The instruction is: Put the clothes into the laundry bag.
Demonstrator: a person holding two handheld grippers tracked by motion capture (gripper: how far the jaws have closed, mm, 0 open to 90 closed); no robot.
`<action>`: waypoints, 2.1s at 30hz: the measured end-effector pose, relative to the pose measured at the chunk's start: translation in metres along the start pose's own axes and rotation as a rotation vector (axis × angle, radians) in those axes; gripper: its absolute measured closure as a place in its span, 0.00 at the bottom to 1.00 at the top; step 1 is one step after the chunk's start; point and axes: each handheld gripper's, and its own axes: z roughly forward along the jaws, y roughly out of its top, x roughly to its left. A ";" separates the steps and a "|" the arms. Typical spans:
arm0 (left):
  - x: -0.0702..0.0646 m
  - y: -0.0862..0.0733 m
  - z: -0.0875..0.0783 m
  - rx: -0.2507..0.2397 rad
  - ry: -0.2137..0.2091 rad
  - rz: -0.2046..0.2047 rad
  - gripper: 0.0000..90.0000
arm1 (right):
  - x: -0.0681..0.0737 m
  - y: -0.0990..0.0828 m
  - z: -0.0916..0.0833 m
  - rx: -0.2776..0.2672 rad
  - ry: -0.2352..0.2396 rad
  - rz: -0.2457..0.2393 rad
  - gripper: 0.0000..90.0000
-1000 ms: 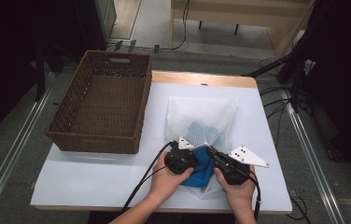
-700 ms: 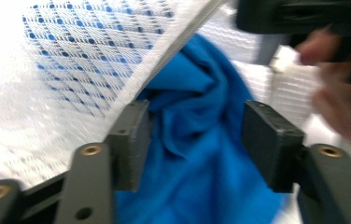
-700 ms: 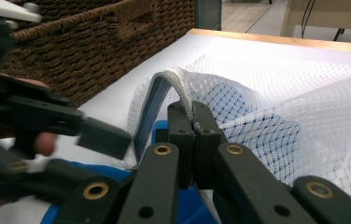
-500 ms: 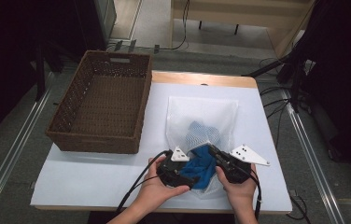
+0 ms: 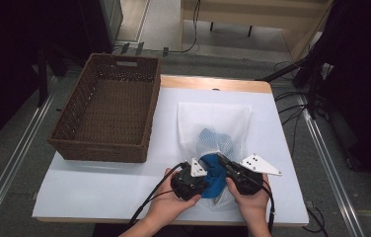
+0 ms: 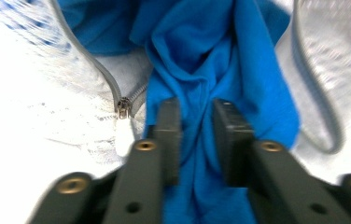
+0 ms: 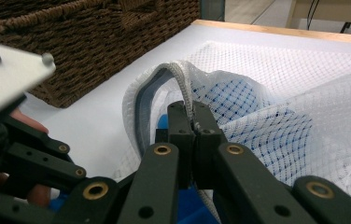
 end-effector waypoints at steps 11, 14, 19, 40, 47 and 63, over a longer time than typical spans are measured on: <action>-0.005 0.018 -0.010 -0.148 -0.047 -0.044 0.97 | 0.002 0.002 -0.002 -0.007 0.001 0.001 1.00; 0.000 0.017 -0.001 -0.135 -0.033 -0.065 0.96 | 0.001 0.003 -0.004 -0.015 -0.001 0.000 1.00; -0.005 0.013 0.017 -0.047 0.007 -0.051 0.46 | 0.001 0.002 -0.004 -0.011 0.000 -0.001 1.00; -0.005 0.023 0.004 -0.146 -0.040 -0.126 0.94 | 0.009 0.005 -0.004 -0.022 0.021 0.002 1.00; 0.012 0.029 0.011 -0.328 0.039 -0.285 0.94 | 0.014 0.013 -0.011 -0.052 0.025 0.016 1.00; 0.004 0.019 0.006 -0.161 0.027 -0.117 0.31 | 0.002 0.004 -0.006 -0.011 -0.006 0.029 1.00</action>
